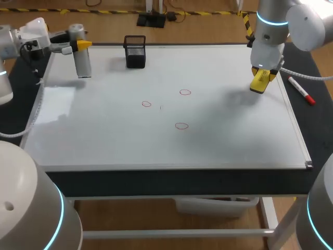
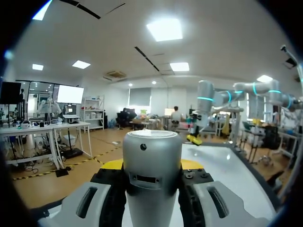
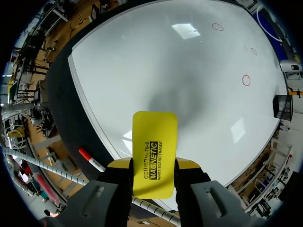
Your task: Pick up the inspection probe, press it on each red-marked spot on the whiteboard one by one, put down the probe, pick up the eraser, and wipe off all the red marks.
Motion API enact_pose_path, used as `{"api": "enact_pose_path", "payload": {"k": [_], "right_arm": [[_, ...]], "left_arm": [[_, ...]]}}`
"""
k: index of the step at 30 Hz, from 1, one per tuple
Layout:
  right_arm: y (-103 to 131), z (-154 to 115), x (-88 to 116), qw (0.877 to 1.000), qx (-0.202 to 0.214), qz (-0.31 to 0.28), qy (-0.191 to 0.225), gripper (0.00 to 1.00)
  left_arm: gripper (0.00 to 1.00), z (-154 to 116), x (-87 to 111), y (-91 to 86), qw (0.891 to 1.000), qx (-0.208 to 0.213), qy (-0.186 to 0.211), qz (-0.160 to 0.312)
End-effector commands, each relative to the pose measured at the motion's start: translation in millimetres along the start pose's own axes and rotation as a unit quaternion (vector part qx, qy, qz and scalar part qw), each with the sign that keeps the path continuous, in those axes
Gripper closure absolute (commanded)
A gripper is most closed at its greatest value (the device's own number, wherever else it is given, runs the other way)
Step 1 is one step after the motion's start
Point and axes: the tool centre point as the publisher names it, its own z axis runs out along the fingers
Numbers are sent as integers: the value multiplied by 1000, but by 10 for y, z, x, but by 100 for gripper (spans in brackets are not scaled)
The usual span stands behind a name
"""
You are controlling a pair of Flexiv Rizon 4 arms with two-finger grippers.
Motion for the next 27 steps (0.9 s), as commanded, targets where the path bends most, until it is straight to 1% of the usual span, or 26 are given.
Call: {"api": "enact_pose_path", "payload": {"k": [1, 3, 10, 13, 17, 20, 22, 27], "right_arm": [[-2, -15, 5, 1000, 1, -1, 2, 100], [-2, -15, 5, 1000, 1, -1, 2, 100], [-2, -15, 5, 1000, 1, -1, 2, 100], [52, -39, -48, 1000, 1, -7, 10, 100], [136, -80, -126, 1000, -2, -16, 3, 100], [212, -98, -220, 1000, -7, -26, -2, 100], [285, -118, -317, 999, -13, -36, -11, 100], [485, -147, -634, 997, -19, -72, -27, 100]], "left_arm": [[100, -44, -46, -5, 1000, 0, -2, -1], [100, -65, -75, -9, 1000, -1, -3, -2], [100, -65, -75, -9, 1000, -1, -3, -2], [100, -65, -75, -9, 1000, -1, -3, -2], [100, -65, -75, -9, 1000, -1, -3, -2], [100, -65, -75, -9, 1000, -1, -3, -2], [100, -65, -75, -9, 1000, -1, -3, -2], [100, -65, -75, -9, 1000, -1, -3, -2]]}}
